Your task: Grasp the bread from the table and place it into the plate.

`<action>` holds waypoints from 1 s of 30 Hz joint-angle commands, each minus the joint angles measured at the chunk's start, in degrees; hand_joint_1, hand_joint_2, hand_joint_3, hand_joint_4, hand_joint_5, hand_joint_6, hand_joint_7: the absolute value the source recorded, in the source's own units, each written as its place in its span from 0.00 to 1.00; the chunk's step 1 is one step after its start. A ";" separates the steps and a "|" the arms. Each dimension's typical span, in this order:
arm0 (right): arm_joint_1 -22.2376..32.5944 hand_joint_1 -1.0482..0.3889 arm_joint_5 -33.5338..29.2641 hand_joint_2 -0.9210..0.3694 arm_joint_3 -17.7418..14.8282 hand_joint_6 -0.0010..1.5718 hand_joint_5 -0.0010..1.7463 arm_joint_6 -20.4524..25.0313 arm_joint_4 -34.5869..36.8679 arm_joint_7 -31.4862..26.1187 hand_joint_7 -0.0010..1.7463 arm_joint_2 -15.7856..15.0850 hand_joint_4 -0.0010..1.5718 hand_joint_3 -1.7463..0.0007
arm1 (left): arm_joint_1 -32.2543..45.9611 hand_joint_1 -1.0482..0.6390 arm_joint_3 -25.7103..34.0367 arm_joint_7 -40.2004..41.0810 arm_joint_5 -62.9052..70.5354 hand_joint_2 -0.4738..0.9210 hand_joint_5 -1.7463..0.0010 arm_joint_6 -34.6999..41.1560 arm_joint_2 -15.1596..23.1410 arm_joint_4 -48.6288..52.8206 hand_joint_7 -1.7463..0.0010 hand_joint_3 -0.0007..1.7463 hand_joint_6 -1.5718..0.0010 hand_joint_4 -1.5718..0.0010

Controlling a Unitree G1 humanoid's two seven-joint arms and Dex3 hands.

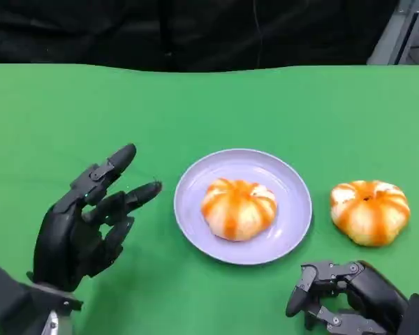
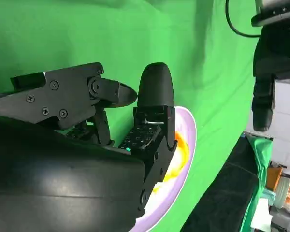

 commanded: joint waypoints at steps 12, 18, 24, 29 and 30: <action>0.09 0.71 1.03 0.00 -0.86 0.52 0.89 0.23 -0.64 0.86 0.61 -0.89 0.46 0.73 | 3.54 0.15 3.76 -4.65 -0.09 1.00 0.99 -5.15 1.20 8.03 0.99 0.22 0.68 0.49; 0.08 0.70 0.63 0.00 -0.98 0.52 0.88 -0.80 -0.47 0.71 0.61 -1.17 0.47 0.73 | 3.51 0.15 3.36 -4.18 2.04 1.00 0.99 -6.85 0.93 10.82 0.99 0.18 0.66 0.47; 0.07 0.70 0.89 0.00 -1.09 0.52 0.88 -0.28 -0.40 0.97 0.61 -1.09 0.47 0.73 | 3.66 0.19 2.76 -2.48 4.31 1.00 0.99 -7.45 1.33 11.68 0.99 0.13 0.64 0.47; -0.09 0.70 0.63 0.00 -1.14 0.52 0.88 -0.63 -0.06 0.82 0.61 -1.15 0.46 0.73 | 3.87 0.27 0.86 2.69 10.99 1.00 1.00 -9.97 2.91 12.19 0.99 0.08 0.63 0.48; -0.08 0.70 0.68 0.00 -1.15 0.52 0.88 -0.51 -0.08 0.85 0.61 -1.14 0.46 0.73 | 3.89 0.28 0.64 3.25 11.59 1.00 1.00 -10.05 3.05 12.21 0.99 0.08 0.63 0.49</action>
